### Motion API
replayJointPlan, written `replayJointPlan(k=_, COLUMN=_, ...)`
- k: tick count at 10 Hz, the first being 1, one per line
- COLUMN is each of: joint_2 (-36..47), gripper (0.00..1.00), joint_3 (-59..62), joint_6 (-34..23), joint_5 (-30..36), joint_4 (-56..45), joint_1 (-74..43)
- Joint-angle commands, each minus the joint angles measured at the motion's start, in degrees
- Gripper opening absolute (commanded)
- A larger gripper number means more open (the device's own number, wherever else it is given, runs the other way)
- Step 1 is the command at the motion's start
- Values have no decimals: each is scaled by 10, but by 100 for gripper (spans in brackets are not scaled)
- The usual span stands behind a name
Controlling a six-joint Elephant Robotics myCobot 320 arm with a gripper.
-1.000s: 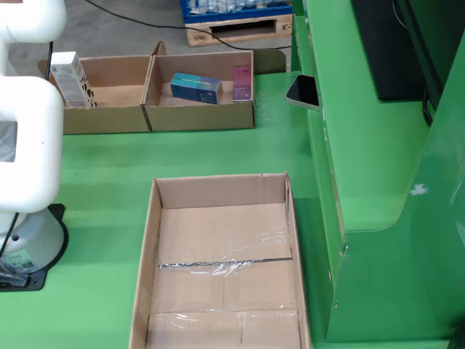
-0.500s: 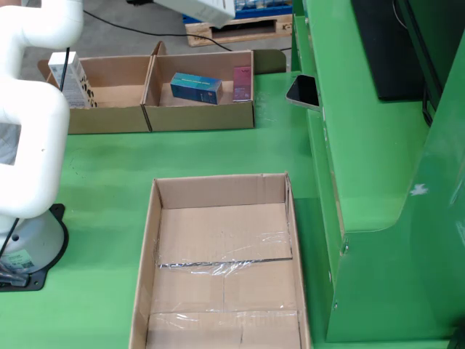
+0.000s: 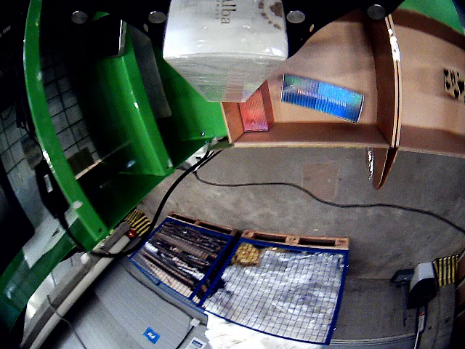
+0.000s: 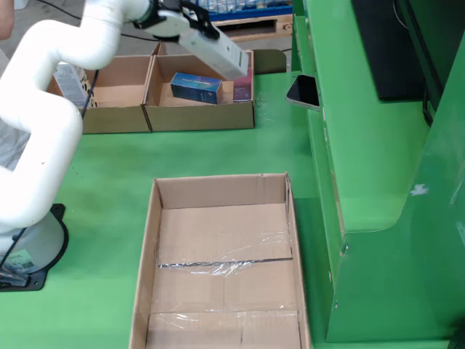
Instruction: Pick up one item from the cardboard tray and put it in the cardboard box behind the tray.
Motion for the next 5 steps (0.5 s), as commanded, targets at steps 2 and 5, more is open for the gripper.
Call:
replayJointPlan(k=2, joint_2=-24, gripper=0, joint_3=17, joint_6=-32, joint_5=656, joint_4=-16, joint_1=-41)
replayJointPlan(k=5, joint_2=-77, gripper=0, joint_3=18, joint_6=-11, joint_5=594, joint_4=30, joint_1=-46)
